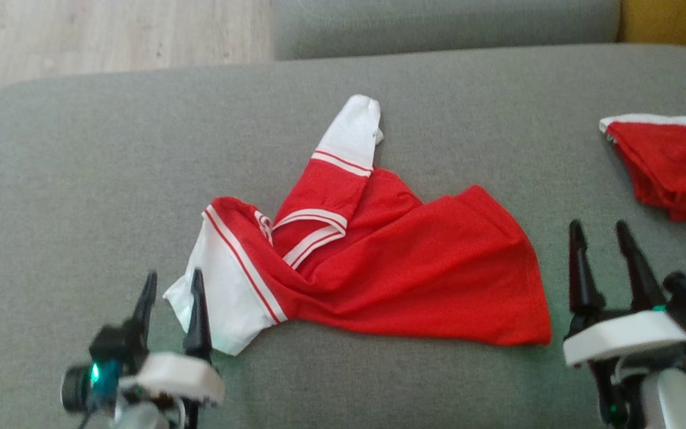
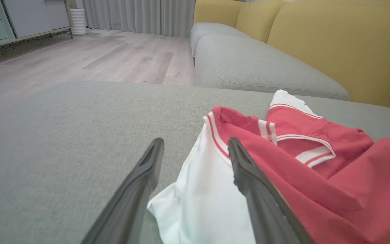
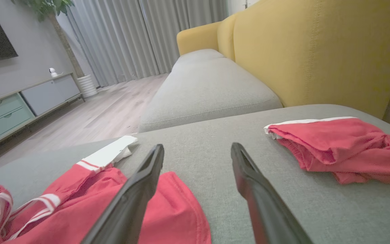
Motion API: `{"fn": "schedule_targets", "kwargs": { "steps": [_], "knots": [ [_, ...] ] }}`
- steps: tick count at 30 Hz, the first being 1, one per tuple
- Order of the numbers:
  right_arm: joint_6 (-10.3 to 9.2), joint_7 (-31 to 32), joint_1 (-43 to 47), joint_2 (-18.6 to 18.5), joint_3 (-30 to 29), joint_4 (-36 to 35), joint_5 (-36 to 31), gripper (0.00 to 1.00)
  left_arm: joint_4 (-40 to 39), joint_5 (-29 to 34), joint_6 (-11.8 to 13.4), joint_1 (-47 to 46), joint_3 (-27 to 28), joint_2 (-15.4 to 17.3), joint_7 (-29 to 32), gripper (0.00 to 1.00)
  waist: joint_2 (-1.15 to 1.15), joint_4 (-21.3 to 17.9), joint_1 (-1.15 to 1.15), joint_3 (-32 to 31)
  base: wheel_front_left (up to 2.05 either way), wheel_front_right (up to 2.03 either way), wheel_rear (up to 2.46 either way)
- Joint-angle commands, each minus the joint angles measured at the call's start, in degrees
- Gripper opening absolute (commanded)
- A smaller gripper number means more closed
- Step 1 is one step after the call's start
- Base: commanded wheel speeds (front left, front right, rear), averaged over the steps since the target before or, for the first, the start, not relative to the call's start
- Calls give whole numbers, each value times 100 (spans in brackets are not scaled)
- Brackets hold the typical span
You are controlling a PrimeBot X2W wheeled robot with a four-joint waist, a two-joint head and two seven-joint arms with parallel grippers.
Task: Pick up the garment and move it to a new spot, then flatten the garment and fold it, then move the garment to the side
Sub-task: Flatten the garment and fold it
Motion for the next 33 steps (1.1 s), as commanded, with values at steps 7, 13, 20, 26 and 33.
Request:
{"fn": "schedule_targets", "kwargs": {
  "steps": [7, 13, 20, 26, 33],
  "knots": [
    [21, -223, 348, -41, 381, -26, -221, 100, -809, -170, 286, 817, 218, 155, -86, 100, 0, 114, 1, -455, 0, 0, 0],
    [21, -321, 453, -41, 497, 115, -230, 100, -1042, -172, 371, 1039, 141, 163, -28, 100, 0, 108, 1, -623, 0, 0, 0],
    [21, -399, 419, -41, 619, 277, -219, 100, -1142, -166, 422, 1056, 99, 161, 18, 100, 0, 86, 1, -685, 0, 0, 0],
    [21, -433, 386, -41, 658, 403, -230, 100, -1161, -172, 428, 1053, 59, 164, 49, 100, 0, 99, 1, -708, 0, 0, 0],
    [21, -441, 360, -41, 676, 438, -274, 100, -1170, -186, 434, 1050, 33, 176, 68, 100, 0, 122, 1, -708, 0, 0, 0]
  ]
}}
